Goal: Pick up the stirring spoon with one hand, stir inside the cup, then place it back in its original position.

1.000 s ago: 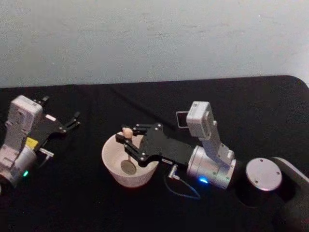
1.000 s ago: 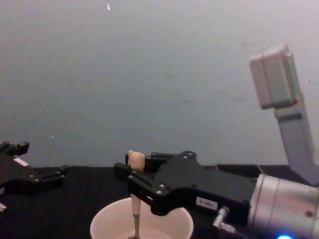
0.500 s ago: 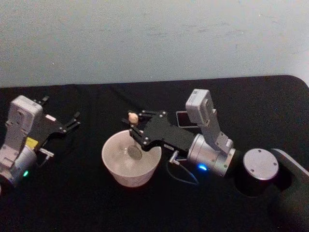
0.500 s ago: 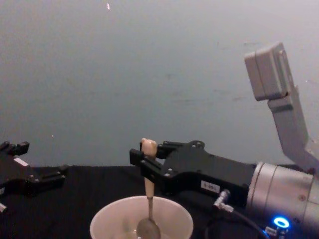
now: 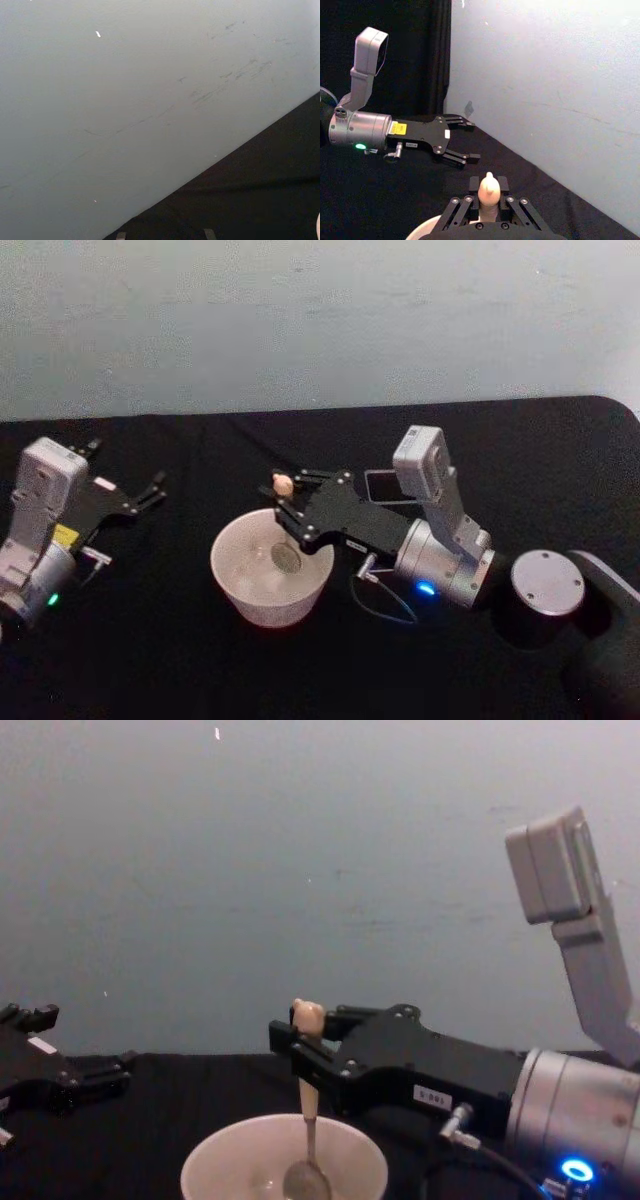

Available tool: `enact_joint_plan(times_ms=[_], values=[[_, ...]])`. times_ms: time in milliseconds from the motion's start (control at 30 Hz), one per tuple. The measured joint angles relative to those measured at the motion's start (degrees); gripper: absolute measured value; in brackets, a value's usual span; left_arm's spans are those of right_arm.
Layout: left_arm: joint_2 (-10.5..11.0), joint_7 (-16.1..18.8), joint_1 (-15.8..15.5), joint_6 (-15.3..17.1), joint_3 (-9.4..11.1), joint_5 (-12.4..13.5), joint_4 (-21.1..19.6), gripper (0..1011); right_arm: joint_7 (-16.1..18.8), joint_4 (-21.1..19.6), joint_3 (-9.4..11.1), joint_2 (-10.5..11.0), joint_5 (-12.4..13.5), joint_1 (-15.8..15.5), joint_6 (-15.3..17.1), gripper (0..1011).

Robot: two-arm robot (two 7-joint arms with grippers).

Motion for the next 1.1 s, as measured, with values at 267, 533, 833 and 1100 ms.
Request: enact_joint_plan(times_ms=[267,533,833,1100], values=[[0.0,0.0,0.0,0.0,0.0,0.0,0.0,1001,0.49,-3.25,1.05,1.1,1.32,-0.87,-0.1,210],[0.0,0.0,0.0,0.0,0.0,0.0,0.0,1001,0.93,-8.8,3.35,3.27,4.15,-2.23,-0.62,210],[0.0,0.0,0.0,0.0,0.0,0.0,0.0,1001,0.42,-13.92,7.06,6.11,7.08,-3.65,-1.72,210],[0.0,0.0,0.0,0.0,0.0,0.0,0.0,1001,-1.26,-15.79,10.79,8.64,7.65,-4.66,-2.73,210]])
